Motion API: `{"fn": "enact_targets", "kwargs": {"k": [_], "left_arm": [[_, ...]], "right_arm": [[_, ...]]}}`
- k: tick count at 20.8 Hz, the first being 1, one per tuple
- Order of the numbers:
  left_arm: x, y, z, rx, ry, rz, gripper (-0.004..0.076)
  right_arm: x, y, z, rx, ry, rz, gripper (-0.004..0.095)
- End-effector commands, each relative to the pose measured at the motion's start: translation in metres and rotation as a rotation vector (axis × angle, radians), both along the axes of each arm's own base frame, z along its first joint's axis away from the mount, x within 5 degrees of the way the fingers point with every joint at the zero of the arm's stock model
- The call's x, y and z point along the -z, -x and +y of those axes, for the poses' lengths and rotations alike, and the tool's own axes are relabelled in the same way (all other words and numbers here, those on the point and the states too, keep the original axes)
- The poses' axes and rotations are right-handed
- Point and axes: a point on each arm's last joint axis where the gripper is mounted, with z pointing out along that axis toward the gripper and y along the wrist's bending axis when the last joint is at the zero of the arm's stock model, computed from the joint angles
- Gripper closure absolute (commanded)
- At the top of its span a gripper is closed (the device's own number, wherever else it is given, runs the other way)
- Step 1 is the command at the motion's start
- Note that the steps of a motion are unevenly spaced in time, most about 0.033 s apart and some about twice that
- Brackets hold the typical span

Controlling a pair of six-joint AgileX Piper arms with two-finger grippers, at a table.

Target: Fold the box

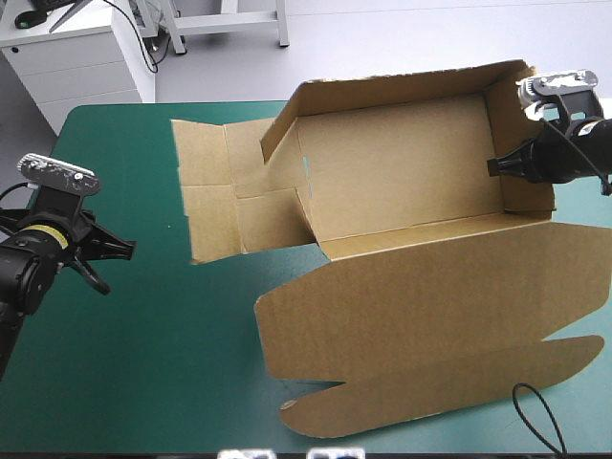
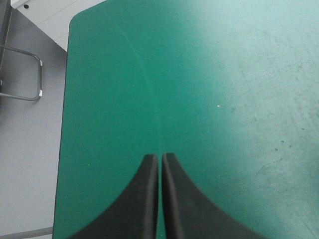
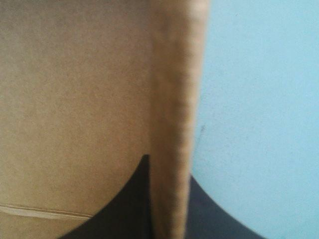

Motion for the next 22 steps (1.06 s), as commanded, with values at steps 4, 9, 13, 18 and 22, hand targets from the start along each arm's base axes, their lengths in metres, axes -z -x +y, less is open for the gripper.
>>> {"fn": "enact_targets", "kwargs": {"k": [4,9,13,18,22], "left_arm": [[0.002,-0.04,0.002,-0.002,0.196,-0.141,0.0707],[0.036,-0.077,-0.015,0.067,0.385,-0.013,0.0708],[0.054,-0.094,-0.024,0.05,0.554,0.054,0.0708],[0.048,-0.097,-0.042,0.209,0.702,0.028,0.0708],[0.04,-0.093,-0.054,0.334,0.818,0.025,0.0708]], "right_arm": [[-0.021,0.014,0.004,-0.018,-0.04,-0.083,0.0927],[-0.022,0.014,0.006,-0.026,-0.063,-0.086,0.0927],[-0.022,0.014,0.006,-0.025,-0.064,-0.085,0.0927],[-0.022,0.014,0.006,-0.025,-0.065,-0.084,0.0927],[-0.022,0.014,0.006,-0.025,-0.065,-0.084,0.0927]]}}
